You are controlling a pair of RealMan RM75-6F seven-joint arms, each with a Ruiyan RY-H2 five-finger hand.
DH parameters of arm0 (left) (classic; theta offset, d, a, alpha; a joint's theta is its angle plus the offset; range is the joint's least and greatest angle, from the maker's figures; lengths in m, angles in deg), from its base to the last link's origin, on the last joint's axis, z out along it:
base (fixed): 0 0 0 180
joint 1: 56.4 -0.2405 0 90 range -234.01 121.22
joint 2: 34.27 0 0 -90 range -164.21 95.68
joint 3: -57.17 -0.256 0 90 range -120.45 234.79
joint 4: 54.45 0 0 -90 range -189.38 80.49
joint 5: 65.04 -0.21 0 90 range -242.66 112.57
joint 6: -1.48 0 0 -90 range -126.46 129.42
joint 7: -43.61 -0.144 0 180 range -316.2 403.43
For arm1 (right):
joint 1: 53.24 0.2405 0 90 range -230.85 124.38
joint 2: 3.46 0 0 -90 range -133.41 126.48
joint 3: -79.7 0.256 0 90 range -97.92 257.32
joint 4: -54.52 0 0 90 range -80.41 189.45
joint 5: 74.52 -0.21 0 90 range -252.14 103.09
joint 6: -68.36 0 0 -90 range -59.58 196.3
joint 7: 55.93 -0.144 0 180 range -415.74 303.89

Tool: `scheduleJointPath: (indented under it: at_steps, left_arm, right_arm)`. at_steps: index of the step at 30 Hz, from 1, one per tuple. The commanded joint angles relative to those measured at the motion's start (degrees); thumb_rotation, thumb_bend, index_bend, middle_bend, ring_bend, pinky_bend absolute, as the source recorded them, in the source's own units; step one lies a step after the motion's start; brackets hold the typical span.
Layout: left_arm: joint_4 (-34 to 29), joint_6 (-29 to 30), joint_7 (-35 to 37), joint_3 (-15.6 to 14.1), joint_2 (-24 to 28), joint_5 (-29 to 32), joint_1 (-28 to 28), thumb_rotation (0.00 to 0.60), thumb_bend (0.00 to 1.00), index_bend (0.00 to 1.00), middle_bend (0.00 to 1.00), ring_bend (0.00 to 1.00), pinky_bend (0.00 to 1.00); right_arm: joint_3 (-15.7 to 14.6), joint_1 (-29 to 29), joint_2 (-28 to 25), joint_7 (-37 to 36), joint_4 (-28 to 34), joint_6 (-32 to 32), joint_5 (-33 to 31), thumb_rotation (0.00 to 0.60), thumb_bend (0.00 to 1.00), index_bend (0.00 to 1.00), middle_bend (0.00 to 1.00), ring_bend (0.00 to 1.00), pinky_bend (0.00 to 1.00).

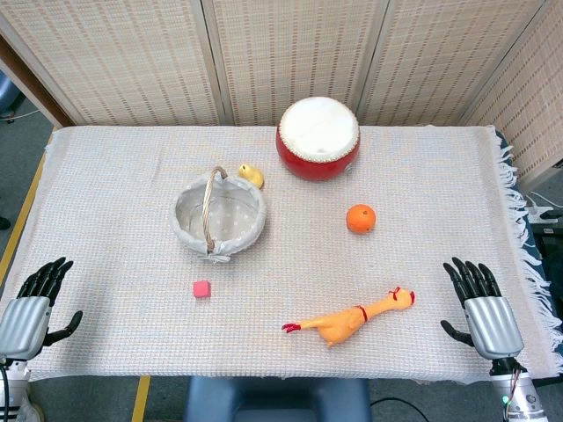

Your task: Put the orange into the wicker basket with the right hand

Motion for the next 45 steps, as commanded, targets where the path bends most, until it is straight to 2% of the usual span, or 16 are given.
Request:
scheduleJointPath:
  at_steps: [1, 7, 12, 17, 21, 27, 33, 36, 45]
  left_arm:
    - [0.06, 0.05, 0.02, -0.01, -0.01, -0.04, -0.02, 0.6, 0.34, 0.0, 0.0, 0.0, 0.1]
    - [0.11, 0.22, 0.12, 0.04, -0.02, 0.06, -0.13, 0.6, 0.34, 0.0, 0.0, 0.0, 0.1]
    - [0.16, 0.2, 1.14, 0.22, 0.01, 0.19, -0.1, 0.6, 0.34, 0.0, 0.0, 0.0, 0.1]
    - [0.26, -0.11, 1.41, 0.14, 0.05, 0.03, 0.05, 0.6, 0.34, 0.0, 0.0, 0.0, 0.1]
    - [0.18, -0.52, 1.63, 0.19, 0.1, 0.42, 0.16, 0.6, 0.34, 0.0, 0.0, 0.0, 0.1]
    - [-0.02, -0.89, 2.16, 0.23, 0.4, 0.93, 0.16, 0.6, 0.34, 0.0, 0.0, 0.0, 0.1]
    - [-0.28, -1.56, 3.05, 0.24, 0.94, 1.54, 0.22, 0.6, 0.34, 0.0, 0.0, 0.0, 0.1]
    - [-0.46, -1.85, 3.42, 0.21, 1.15, 1.75, 0.25, 0.6, 0.34, 0.0, 0.0, 0.0, 0.1]
    - [-0.81, -2.66, 4.05, 0.2, 1.58, 2.13, 0.49, 0.6, 0.34, 0.0, 0.0, 0.0, 0.1]
  right_arm:
    - [0.0, 0.01, -0.04, -0.01, 0.08, -0.06, -0.03, 0.6, 0.07, 0.0, 0.0, 0.0, 0.03]
    - [0.6, 0.29, -0.53, -0.74, 1.48, -0.93, -1.56, 0.6, 0.07, 0.0, 0.0, 0.0, 0.03]
    - [3.1, 2.3, -2.41, -1.08, 5.25, -4.31, -5.88, 0.6, 0.02, 0.0, 0.0, 0.0, 0.03]
    - [8.71, 7.89, -4.0, 1.49, 9.05, -12.03, -15.69, 0.6, 0.0, 0.0, 0.0, 0.0, 0.03]
    - [13.24, 14.1, -2.86, 7.94, 9.55, -18.28, -26.39, 0.6, 0.0, 0.0, 0.0, 0.0, 0.03]
    - [18.16, 24.54, 3.75, 17.91, 5.53, -23.76, -45.16, 0.6, 0.0, 0.0, 0.0, 0.0, 0.03]
    - [19.67, 33.2, 11.24, 24.43, -1.99, -25.04, -58.41, 0.6, 0.0, 0.0, 0.0, 0.0, 0.03]
    - [20.29, 36.7, 15.05, 26.02, -6.05, -25.17, -62.35, 0.6, 0.0, 0.0, 0.0, 0.0, 0.03]
    - [21.21, 44.2, 23.48, 29.12, -16.93, -26.35, -68.33, 0.6, 0.0, 0.0, 0.0, 0.0, 0.05]
